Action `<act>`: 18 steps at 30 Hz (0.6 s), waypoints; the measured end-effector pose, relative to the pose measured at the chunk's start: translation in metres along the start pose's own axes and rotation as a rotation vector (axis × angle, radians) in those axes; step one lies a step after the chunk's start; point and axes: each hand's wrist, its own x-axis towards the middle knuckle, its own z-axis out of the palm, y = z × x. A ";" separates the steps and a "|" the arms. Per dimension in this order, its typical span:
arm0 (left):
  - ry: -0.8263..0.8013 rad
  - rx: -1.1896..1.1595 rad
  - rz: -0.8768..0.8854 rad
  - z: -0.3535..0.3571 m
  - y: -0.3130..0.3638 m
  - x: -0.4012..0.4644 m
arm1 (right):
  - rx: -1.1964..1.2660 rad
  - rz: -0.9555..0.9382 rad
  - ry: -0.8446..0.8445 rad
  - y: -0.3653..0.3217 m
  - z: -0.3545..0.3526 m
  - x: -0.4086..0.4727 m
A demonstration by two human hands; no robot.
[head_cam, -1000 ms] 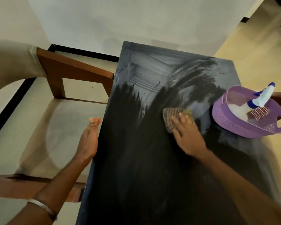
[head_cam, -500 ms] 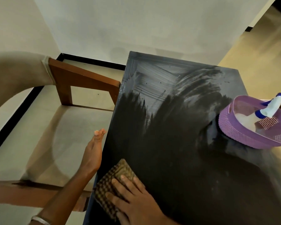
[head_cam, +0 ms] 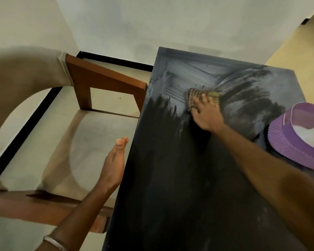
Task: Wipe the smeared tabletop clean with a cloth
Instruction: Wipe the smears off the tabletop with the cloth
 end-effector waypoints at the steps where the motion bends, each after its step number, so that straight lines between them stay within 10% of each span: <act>1: 0.000 -0.003 0.000 0.002 0.001 0.004 | -0.022 -0.122 0.003 -0.018 0.008 -0.026; 8: -0.038 -0.088 -0.004 0.017 0.014 0.029 | -0.053 -0.525 -0.051 -0.079 0.060 -0.212; 18: -0.046 -0.060 -0.004 0.022 0.013 0.043 | 0.045 0.021 -0.111 -0.036 -0.009 0.077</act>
